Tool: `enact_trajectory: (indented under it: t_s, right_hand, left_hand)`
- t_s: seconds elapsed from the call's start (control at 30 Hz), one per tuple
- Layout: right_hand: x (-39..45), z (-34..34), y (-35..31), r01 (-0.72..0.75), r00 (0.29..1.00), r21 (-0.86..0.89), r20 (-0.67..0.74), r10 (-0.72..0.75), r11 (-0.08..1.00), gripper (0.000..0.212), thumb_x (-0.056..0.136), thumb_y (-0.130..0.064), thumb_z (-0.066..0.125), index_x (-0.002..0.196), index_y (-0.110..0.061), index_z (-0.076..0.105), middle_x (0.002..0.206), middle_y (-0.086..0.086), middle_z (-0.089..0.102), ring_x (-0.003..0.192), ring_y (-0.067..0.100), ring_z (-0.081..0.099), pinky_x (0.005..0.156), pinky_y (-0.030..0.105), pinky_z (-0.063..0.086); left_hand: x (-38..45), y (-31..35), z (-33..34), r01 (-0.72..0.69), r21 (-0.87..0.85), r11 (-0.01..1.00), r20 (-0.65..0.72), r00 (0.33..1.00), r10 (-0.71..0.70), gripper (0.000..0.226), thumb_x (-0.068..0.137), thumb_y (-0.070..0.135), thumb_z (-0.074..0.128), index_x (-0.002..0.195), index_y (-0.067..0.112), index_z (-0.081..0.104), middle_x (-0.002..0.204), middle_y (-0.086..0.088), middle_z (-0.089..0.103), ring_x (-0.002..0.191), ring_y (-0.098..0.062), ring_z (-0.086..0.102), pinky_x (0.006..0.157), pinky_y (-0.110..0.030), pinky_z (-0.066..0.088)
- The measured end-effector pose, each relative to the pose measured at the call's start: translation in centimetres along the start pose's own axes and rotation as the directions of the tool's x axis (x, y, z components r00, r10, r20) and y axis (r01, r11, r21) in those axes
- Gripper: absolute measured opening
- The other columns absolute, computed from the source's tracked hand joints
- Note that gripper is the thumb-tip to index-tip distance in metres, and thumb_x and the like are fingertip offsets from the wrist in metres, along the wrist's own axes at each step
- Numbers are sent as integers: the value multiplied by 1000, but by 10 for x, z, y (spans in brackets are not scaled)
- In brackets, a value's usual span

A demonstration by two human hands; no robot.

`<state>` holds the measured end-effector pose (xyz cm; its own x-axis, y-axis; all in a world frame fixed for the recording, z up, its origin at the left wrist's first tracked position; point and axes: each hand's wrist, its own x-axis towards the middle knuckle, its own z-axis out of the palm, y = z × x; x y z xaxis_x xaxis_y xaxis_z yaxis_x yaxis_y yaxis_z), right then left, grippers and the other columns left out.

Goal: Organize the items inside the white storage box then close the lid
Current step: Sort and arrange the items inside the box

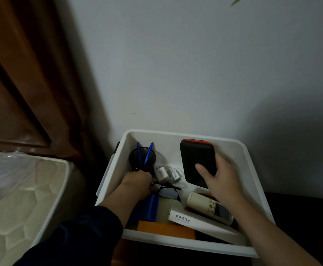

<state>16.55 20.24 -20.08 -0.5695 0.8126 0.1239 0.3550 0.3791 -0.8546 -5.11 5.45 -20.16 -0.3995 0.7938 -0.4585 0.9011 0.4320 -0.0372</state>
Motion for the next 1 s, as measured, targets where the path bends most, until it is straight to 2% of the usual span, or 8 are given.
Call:
enact_trajectory:
  t_s: [0.17, 0.3, 0.43, 0.53, 0.63, 0.83, 0.93, 1.0]
  right_hand:
    - [1, 0, -1, -13, 1000, -8, -2, 13, 1000, 29, 95, -37, 75, 122, -37, 64, 106, -13, 74, 100, 6, 71, 85, 44, 64]
    - [1, -1, -1, -24, 1000, -32, 15, 24, 999, 28, 94, -39, 75, 120, -36, 64, 104, -10, 74, 100, 11, 71, 85, 47, 64]
    - [-1, -1, -3, -23, 999, -34, 27, 24, 999, 28, 95, -38, 75, 120, -38, 63, 104, -10, 74, 102, 12, 70, 86, 48, 63]
    - [-1, -1, -3, -27, 999, -36, 16, 28, 999, 29, 95, -40, 74, 121, -37, 63, 105, -11, 74, 101, 11, 71, 85, 47, 64]
    - [-1, -1, -3, -23, 1000, -50, -17, 23, 998, 26, 94, -39, 75, 118, -39, 64, 103, -11, 73, 98, 9, 70, 84, 46, 64]
    - [-2, -2, -4, -46, 997, -61, -60, 43, 997, 32, 95, -37, 75, 125, -29, 65, 104, -10, 73, 100, 13, 71, 84, 42, 62]
    - [-4, -3, -7, -42, 998, -73, -52, 38, 996, 34, 96, -36, 74, 127, -29, 64, 105, -10, 72, 101, 16, 71, 84, 40, 61]
    - [-5, -3, -11, -29, 998, -113, -61, 22, 993, 37, 96, -35, 74, 130, -29, 60, 108, -8, 71, 101, 18, 70, 83, 44, 62]
  left_hand:
    - [-15, 0, -13, 11, 1, 1000, -182, 983, -11, 27, 102, 41, 60, 113, 18, 67, 114, -4, 72, 104, -25, 70, 77, -33, 45]
    - [-35, -6, -24, 7, -73, 997, -233, 972, -24, 24, 97, 41, 62, 105, 19, 67, 105, -2, 72, 96, -25, 71, 72, -32, 44]
    - [-56, -7, -27, 7, -100, 995, -310, 950, -37, 17, 105, 27, 54, 116, 17, 63, 111, -4, 70, 99, -26, 70, 82, -39, 56]
    - [-70, -8, -26, -12, -88, 996, -442, 897, -29, 17, 107, 22, 49, 123, 19, 55, 116, -1, 65, 101, -22, 69, 80, -34, 54]
    - [-86, -8, -26, -50, -139, 989, -551, 833, -36, 11, 106, 25, 49, 116, 24, 46, 115, 4, 61, 101, -18, 66, 76, -29, 51]
    - [-105, -10, -28, -83, -238, 968, -654, 751, -96, 9, 107, 26, 48, 109, 25, 40, 103, 9, 46, 86, -11, 47, 68, -23, 37]
    - [-116, -13, -31, -165, -411, 896, -689, 701, -187, 7, 108, 20, 44, 103, 22, 41, 97, 7, 49, 81, -16, 52, 66, -26, 44]
    - [-121, -15, -31, -245, -534, 809, -706, 655, -268, 11, 109, 18, 43, 100, 23, 42, 89, 8, 48, 72, -13, 52, 58, -20, 38]
